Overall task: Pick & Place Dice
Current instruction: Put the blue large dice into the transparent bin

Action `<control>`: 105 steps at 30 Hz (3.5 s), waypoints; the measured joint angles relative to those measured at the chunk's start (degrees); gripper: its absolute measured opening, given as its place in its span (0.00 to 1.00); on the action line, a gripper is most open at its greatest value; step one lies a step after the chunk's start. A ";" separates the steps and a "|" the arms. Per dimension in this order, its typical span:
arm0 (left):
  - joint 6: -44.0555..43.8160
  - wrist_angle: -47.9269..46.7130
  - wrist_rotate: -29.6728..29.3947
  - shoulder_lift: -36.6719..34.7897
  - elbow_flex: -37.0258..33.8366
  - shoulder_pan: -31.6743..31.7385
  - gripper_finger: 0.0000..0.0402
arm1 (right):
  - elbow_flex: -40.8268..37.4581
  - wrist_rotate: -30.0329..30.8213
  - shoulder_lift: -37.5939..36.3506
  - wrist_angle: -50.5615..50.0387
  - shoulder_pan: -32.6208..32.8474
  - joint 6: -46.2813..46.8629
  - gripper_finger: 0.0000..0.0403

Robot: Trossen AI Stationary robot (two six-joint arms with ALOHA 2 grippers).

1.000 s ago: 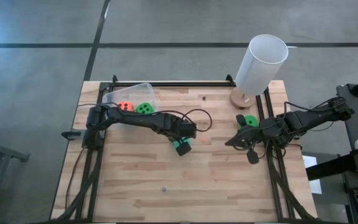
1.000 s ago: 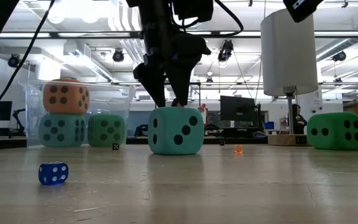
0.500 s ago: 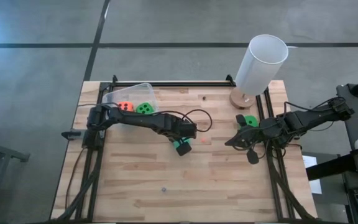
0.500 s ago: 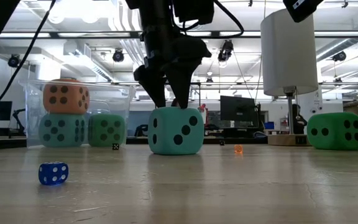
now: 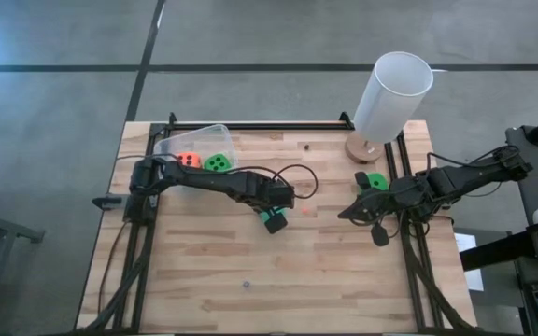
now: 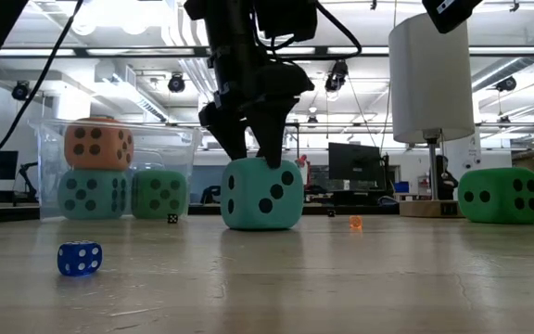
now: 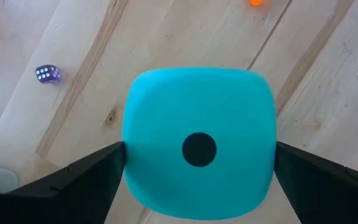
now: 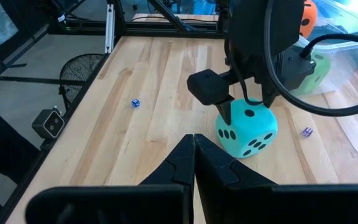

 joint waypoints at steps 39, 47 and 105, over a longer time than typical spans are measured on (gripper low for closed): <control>-0.63 -0.50 1.20 -0.04 -0.02 0.00 0.99 | 0.00 0.02 -0.07 0.00 0.00 0.01 0.02; -0.65 0.65 2.95 -0.14 -1.09 0.00 1.00 | 0.02 0.00 -0.07 0.01 0.01 0.01 0.02; -2.35 -0.04 2.75 -5.50 -2.62 -0.26 0.87 | 0.02 0.00 0.00 0.01 0.02 0.01 0.02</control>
